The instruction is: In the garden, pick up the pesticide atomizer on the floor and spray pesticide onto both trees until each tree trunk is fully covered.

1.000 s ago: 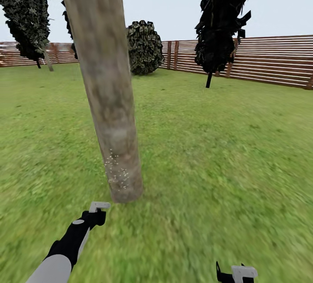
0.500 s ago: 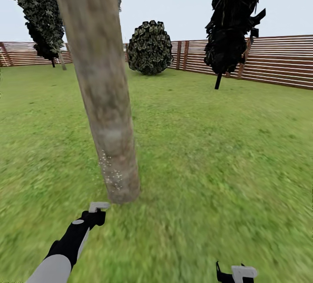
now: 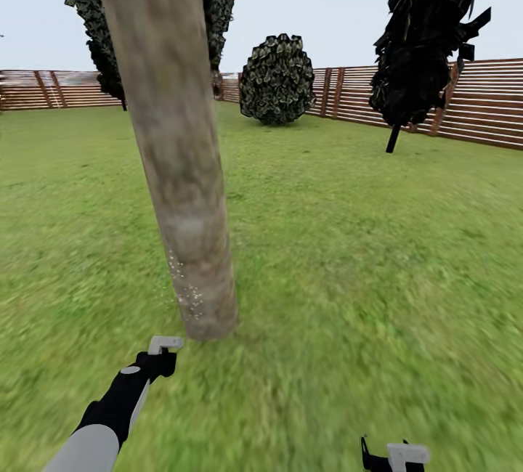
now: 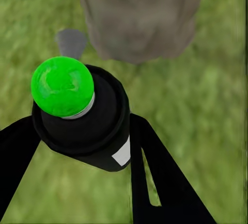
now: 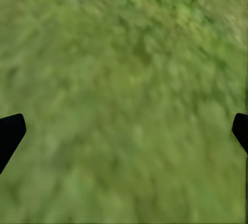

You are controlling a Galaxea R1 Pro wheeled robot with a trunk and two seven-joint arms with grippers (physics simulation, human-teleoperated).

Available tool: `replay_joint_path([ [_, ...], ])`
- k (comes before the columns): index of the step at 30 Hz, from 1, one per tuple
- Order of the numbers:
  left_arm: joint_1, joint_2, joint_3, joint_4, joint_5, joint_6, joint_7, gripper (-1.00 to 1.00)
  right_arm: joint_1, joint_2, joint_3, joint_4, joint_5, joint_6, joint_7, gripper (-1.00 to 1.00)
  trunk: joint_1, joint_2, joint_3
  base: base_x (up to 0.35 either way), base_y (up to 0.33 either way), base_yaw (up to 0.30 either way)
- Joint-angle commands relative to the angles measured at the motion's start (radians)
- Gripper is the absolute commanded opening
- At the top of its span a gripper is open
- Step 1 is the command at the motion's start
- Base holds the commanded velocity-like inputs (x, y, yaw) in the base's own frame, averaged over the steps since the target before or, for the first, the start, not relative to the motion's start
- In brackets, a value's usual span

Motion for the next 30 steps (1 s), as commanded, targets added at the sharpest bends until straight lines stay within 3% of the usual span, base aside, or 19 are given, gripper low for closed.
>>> replay_joint_path([
  [1,0.000,0.000,0.000,0.000,0.001,0.000,0.000,-1.00,0.000,-0.001,0.000,0.000,0.000,0.000,0.000,1.00,0.000,0.000,0.000,0.172,-0.257,0.024],
  [8,0.002,-0.001,0.002,-0.003,0.016,-0.014,-0.008,-1.00,0.000,0.000,-0.002,-0.001,0.005,-0.001,0.006,1.00,0.000,0.000,0.000,0.052,-0.112,0.004],
  [11,0.019,0.005,0.007,0.015,0.031,-0.031,0.007,-1.00,0.000,0.017,-0.003,0.003,0.007,-0.003,0.005,1.00,0.000,0.000,0.000,0.000,0.000,0.000],
  [15,0.042,-0.014,-0.005,0.038,0.052,-0.053,-0.003,-1.00,0.000,0.039,-0.003,0.003,0.008,-0.003,0.002,1.00,0.000,0.000,0.000,0.000,0.000,0.000],
  [18,0.051,-0.032,-0.014,0.056,0.065,-0.070,-0.007,-1.00,0.000,0.037,-0.003,0.003,0.008,-0.003,0.002,1.00,0.000,0.000,0.000,0.000,0.000,0.000],
  [19,0.051,-0.026,-0.017,0.064,0.064,-0.184,-0.007,-1.00,0.000,0.036,-0.003,0.004,0.008,-0.003,0.002,1.00,0.000,0.000,0.000,0.000,0.000,0.000],
  [23,0.057,0.024,-0.019,0.023,0.067,-0.185,-0.014,-1.00,0.000,0.035,-0.003,0.003,0.008,-0.003,0.001,1.00,0.000,0.000,0.000,0.000,0.000,0.000],
  [27,0.061,0.021,-0.024,-0.041,0.066,-0.186,-0.015,-1.00,0.000,0.035,-0.002,0.003,0.008,-0.003,0.001,1.00,0.000,0.000,0.000,-0.131,0.000,0.000],
  [28,0.060,0.019,-0.039,-0.054,0.066,-0.186,-0.015,-1.00,0.000,0.035,-0.002,0.003,0.008,-0.003,0.001,1.00,0.000,0.000,0.000,-0.290,0.000,0.000],
  [30,0.055,0.017,-0.115,-0.090,0.067,-0.185,-0.013,-1.00,0.000,0.036,-0.002,0.002,0.008,-0.003,0.001,1.00,0.000,0.000,0.000,-0.218,0.000,0.000],
])
